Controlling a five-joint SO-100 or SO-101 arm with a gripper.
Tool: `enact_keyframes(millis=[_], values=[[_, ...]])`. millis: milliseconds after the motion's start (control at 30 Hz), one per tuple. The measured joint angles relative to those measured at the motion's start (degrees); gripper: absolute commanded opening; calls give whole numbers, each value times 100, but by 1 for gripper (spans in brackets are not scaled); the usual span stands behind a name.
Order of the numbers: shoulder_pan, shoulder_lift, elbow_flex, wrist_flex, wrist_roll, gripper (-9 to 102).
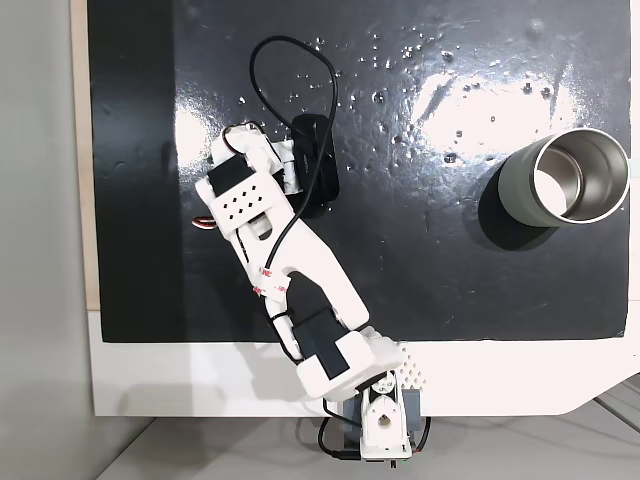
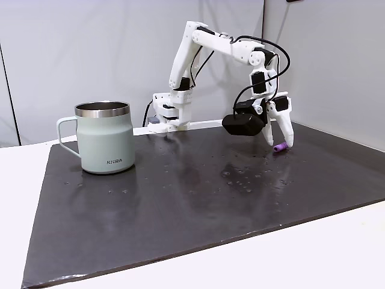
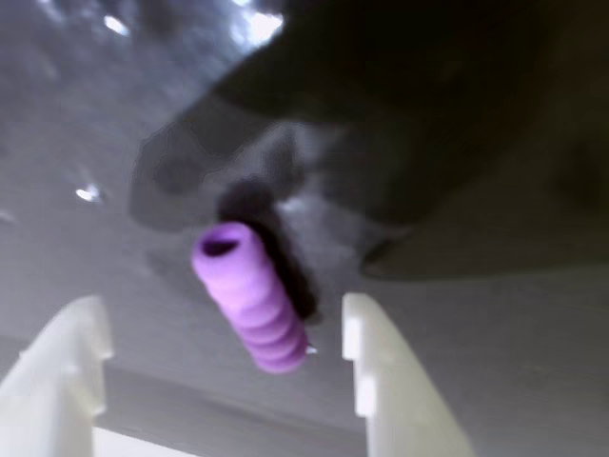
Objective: Grasp a pengrip and put it in the cup.
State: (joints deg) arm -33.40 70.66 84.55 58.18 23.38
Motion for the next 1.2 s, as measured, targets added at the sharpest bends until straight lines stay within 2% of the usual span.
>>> enact_keyframes(millis=[167, 533, 800, 967, 1200], values=[[26, -167, -88, 0, 0, 22], [0, -325, -272, -18, -255, 0], [0, -308, -308, 53, -431, 0], [132, -9, -352, 589, -492, 0], [932, 844, -765, 1714, -976, 0]])
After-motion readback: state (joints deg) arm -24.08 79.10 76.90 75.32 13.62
